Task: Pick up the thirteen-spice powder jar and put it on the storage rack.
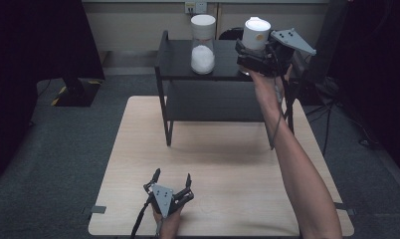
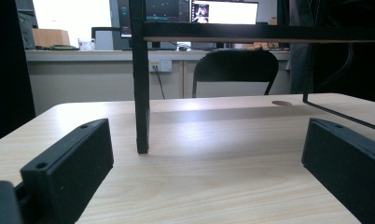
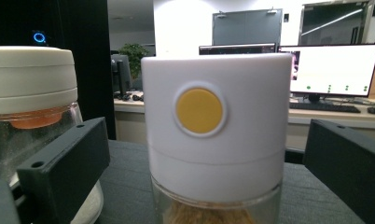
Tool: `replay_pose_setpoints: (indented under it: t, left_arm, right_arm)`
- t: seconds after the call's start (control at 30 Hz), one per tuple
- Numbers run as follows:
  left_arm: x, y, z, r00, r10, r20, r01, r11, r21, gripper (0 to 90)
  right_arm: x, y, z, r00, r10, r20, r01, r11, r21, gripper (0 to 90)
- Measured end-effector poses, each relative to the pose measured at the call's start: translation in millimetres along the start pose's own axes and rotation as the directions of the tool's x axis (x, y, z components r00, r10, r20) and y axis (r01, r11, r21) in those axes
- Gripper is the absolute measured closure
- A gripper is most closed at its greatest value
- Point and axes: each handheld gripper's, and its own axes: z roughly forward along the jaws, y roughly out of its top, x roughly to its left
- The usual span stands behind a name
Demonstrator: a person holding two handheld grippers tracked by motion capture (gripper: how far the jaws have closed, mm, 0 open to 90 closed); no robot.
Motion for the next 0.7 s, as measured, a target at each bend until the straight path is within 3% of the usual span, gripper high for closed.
replay_pose_setpoints:
  t: [0.7]
  left_arm:
    - [-0.8,-0.1,0.0,1.0000,0.000,-0.005,0.000,1.0000,0.000,1.2]
  right_arm:
    - [1.8,3.2,-39.2,0.9999,-0.011,0.004,0.011,1.000,-0.017,0.0]
